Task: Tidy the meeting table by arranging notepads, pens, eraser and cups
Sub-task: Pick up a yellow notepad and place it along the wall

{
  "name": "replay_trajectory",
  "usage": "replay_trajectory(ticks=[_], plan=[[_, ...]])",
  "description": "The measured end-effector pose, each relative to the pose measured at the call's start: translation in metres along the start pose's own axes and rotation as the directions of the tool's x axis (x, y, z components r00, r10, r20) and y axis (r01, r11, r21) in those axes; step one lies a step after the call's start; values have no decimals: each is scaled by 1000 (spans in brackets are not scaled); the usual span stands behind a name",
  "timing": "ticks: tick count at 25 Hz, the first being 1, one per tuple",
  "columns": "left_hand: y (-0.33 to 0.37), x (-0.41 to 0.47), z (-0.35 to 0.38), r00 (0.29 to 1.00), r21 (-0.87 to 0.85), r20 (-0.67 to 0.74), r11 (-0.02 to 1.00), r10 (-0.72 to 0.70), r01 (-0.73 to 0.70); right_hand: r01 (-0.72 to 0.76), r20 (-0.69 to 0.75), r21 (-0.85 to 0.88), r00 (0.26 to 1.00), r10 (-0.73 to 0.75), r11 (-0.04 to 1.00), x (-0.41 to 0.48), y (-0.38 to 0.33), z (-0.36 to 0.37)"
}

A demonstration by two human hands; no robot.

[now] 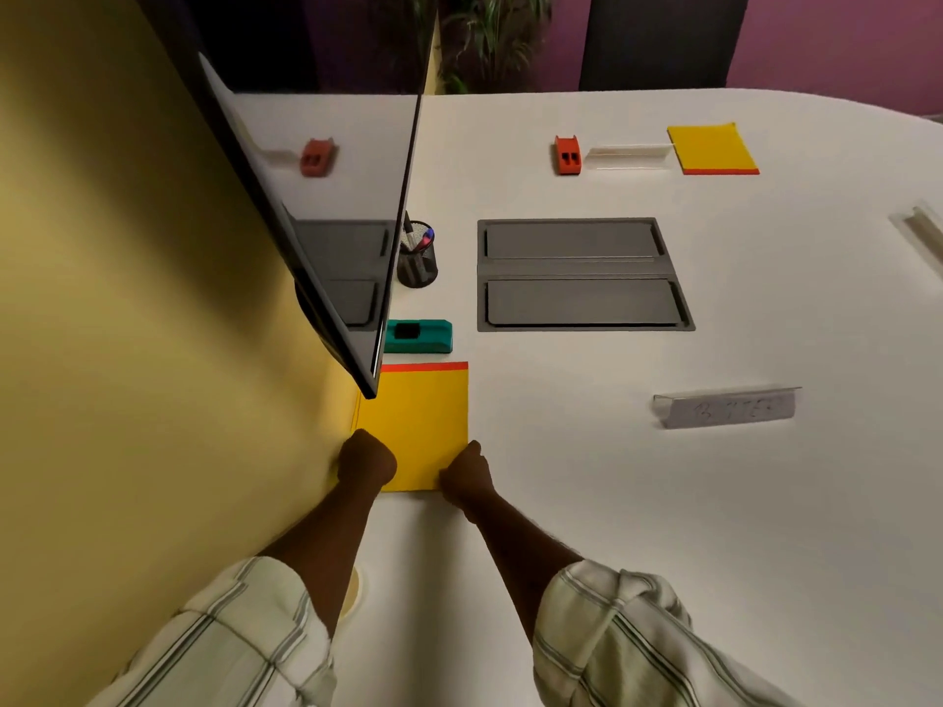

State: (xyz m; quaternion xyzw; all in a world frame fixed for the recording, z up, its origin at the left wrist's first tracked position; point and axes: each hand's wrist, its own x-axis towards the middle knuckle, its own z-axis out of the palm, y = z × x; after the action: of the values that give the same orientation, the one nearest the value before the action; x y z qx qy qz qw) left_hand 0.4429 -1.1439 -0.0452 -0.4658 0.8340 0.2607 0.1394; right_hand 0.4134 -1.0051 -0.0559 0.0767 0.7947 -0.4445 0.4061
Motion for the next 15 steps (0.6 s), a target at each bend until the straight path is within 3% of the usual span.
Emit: replay_trajectory(ticks=[2,4,9,15], plan=[[-3,0,5,998,70,10,995,64,-65,22,-56,-220,998,-36,975,-1,2,5],[-9,0,10,996,99,12,991,92,-93,36,-88,-335,994,-69,941,-1,3,10],[-15,-4,14,991,172,30,975,134,-137,40,-138,-432,984,-110,901,-3,4,13],[-18,-7,19,988,225,55,962,146,-155,128,-92,-521,974,-205,844,-3,8,8]])
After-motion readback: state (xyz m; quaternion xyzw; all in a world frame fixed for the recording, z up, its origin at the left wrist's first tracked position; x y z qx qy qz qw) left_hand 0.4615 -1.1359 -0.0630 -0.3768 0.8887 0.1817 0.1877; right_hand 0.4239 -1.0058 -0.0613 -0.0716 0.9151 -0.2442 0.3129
